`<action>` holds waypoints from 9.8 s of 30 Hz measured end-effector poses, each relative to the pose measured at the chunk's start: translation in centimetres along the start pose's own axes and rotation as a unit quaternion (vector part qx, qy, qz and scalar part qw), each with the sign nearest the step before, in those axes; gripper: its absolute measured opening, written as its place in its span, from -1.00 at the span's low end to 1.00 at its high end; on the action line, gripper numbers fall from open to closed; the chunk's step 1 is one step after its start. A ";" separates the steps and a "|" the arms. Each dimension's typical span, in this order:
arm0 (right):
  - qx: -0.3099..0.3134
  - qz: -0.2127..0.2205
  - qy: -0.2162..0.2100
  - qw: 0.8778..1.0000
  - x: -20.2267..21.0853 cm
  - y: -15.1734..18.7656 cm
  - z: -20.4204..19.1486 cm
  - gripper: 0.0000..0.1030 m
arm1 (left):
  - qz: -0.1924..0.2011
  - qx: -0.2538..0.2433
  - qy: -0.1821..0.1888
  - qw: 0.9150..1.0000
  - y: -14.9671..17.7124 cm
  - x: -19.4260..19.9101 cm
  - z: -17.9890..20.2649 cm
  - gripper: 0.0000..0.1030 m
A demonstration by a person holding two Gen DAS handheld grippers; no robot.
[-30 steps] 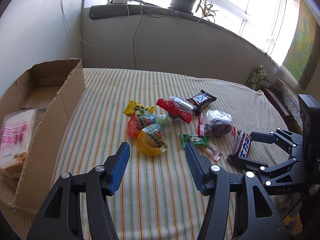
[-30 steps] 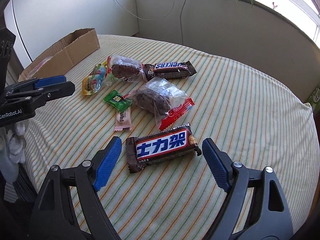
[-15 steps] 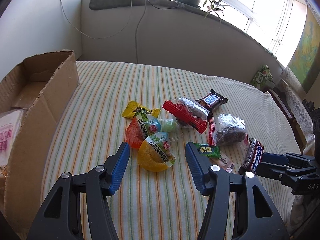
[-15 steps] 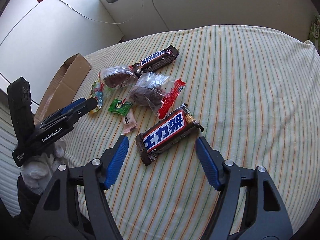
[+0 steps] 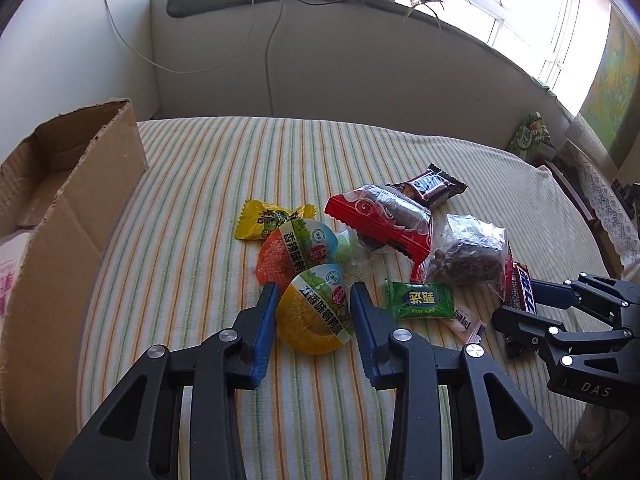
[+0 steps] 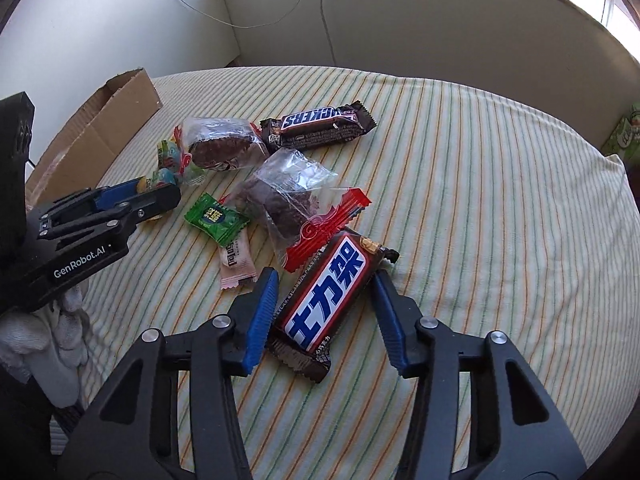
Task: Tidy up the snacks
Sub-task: 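Grasp the blue-wrapped chocolate bar with the right gripper, then carry the chocolate bar with the right gripper into the box and release, then grasp the green snack packet with left gripper while right grasps clear brown-cake bag, then carry the green packet with left gripper into box while right carries cake bag there, release both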
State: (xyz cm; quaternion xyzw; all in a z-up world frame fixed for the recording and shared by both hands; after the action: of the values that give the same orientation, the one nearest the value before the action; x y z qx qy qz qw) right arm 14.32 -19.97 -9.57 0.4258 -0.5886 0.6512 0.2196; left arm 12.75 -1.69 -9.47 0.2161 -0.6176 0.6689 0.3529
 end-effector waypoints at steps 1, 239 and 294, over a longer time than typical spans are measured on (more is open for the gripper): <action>0.005 0.000 0.002 1.000 0.1 0.0 0.0 -0.07 | 0.000 0.000 0.000 1.000 0.0 0.0 0.0 -0.40; 0.095 0.082 -0.074 0.989 4.2 -3.8 1.2 -0.30 | 0.051 0.004 0.037 0.998 -0.8 3.6 4.1 -0.91; 0.219 0.096 -0.168 0.956 -2.6 -15.4 -24.7 -0.29 | 0.131 0.104 -0.099 0.981 2.1 14.6 -13.4 -0.91</action>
State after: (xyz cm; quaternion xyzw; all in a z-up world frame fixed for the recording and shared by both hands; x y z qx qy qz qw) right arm 20.49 7.40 -1.39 0.5086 -0.4980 0.7010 -0.0444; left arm 3.60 14.49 -2.20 0.2340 -0.5994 0.7452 0.1753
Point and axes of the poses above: each gripper's, at about its wrist camera, not at the fingertips, and x roughly against the way its jaws point, z to its right, y to its underside, the point moved 1 cm from there along -x, roughly the way its jaws point, and after that the axes turned 4 degrees about z, right-handed, at the moved point
